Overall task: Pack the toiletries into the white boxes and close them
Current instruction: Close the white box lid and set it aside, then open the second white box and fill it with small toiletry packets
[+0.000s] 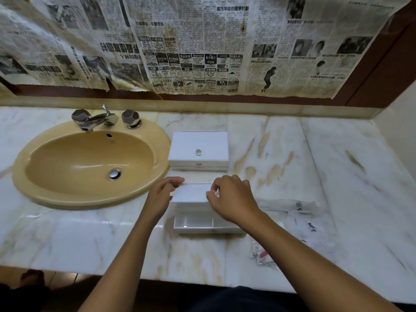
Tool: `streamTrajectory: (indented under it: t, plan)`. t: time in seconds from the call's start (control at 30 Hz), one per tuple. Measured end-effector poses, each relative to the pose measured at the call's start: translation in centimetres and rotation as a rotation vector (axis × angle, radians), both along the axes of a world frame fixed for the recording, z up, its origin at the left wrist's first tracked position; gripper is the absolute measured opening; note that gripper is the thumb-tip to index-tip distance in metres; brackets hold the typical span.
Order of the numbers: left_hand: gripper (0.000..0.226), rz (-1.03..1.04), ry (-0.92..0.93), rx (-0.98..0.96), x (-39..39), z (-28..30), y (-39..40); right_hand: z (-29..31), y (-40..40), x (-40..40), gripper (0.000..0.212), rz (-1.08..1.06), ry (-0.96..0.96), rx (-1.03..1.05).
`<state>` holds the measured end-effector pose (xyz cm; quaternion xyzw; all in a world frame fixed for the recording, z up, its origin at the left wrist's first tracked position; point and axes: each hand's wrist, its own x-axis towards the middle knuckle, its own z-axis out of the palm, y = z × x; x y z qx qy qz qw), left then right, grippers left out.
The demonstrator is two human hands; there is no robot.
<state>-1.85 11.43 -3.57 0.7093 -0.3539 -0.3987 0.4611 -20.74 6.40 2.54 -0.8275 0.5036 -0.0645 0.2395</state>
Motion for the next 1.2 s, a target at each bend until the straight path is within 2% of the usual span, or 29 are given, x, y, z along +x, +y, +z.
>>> streamTrajectory:
  t: [0.17, 0.3, 0.33, 0.43, 0.57, 0.67, 0.77, 0.9, 0.97, 1.1, 1.2]
  plan:
    - [0.037, -0.06, 0.021, -0.016, 0.7, -0.2, -0.1, 1.4, -2.6, 1.0, 0.028, -0.038, 0.005, -0.051]
    - [0.007, -0.019, 0.013, -0.027, 1.0, -0.9, -0.4, 1.6, -4.3, 1.7, 0.035, -0.048, -0.004, -0.081]
    - [0.006, -0.007, -0.013, -0.043, 0.9, -1.1, -0.4, 1.5, -4.6, 1.7, 0.034, -0.049, -0.018, -0.107]
    - [0.012, 0.033, -0.074, -0.12, -0.3, -1.3, -0.4, 1.3, -5.3, 1.6, 0.027, -0.081, -0.102, -0.24]
    - [0.01, 0.217, -0.115, -0.172, -2.2, -2.1, -0.5, 1.1, -5.6, 0.4, 0.022, -0.219, -0.333, -0.398]
    - [0.015, 0.335, -0.094, -0.178, -3.6, -2.2, -0.6, 1.0, -6.2, -1.3, 0.021, -0.334, -0.409, -0.409]
    - [0.016, 0.377, -0.059, -0.173, -4.3, -2.2, -0.9, 0.7, -7.0, -3.2, 0.022, -0.452, -0.407, -0.336]
    - [0.012, 0.392, -0.038, -0.186, -4.3, -2.1, -1.1, -0.5, -7.1, -5.4, 0.022, -0.521, -0.335, -0.195]
    - [0.007, 0.381, -0.045, -0.208, -4.2, -2.4, -0.7, -1.6, -7.1, -6.3, 0.024, -0.488, -0.196, -0.071]
    - [0.015, 0.311, -0.043, -0.232, -4.2, -3.5, 0.8, -3.9, -6.7, -7.6, 0.034, -0.347, 0.155, 0.146]
    - [0.017, 0.289, -0.028, -0.241, -4.2, -3.8, 1.4, -5.1, -5.8, -7.9, 0.041, -0.267, 0.268, 0.201]
